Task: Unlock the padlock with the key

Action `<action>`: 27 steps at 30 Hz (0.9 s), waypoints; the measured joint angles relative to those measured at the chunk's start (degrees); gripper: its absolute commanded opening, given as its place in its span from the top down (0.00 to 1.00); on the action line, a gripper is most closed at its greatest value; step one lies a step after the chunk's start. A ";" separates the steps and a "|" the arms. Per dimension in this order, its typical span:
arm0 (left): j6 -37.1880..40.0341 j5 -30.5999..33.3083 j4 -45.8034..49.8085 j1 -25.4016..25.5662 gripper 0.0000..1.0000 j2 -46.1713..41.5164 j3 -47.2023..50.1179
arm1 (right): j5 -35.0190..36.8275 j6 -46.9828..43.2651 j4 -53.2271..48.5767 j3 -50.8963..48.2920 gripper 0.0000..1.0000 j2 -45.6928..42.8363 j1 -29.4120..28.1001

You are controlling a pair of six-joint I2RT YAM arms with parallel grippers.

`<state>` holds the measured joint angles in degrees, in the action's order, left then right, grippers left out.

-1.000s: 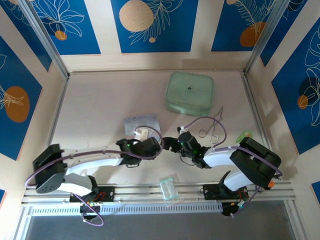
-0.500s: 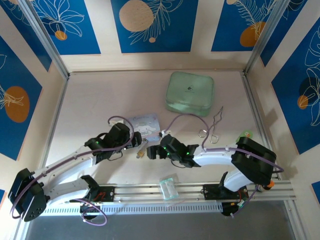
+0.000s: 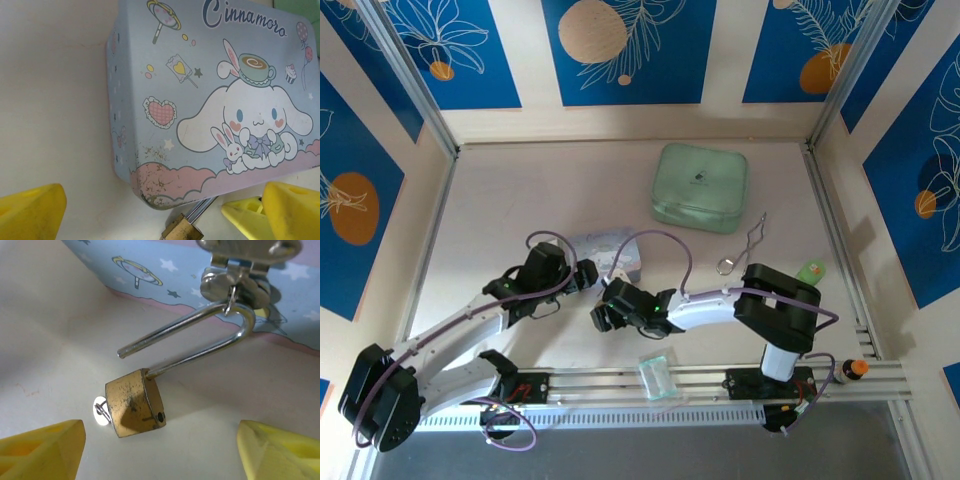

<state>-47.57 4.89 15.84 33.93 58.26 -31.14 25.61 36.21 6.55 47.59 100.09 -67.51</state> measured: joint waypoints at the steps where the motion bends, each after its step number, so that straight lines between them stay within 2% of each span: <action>1: 0.00 0.04 0.00 -0.09 0.01 -0.37 0.15 | 0.24 -0.24 -0.20 0.55 0.25 0.42 0.00; 14: -0.11 2.19 -0.46 -0.57 0.01 -1.97 2.03 | 3.80 -1.75 -3.23 5.22 0.39 4.26 -0.44; 27: -0.52 3.65 -1.77 -0.72 0.01 -2.27 3.13 | 3.72 -1.33 -3.08 6.47 0.65 5.55 -0.63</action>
<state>-48.10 8.54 14.06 33.21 55.99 -28.01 29.32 34.87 3.46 54.06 105.65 -68.14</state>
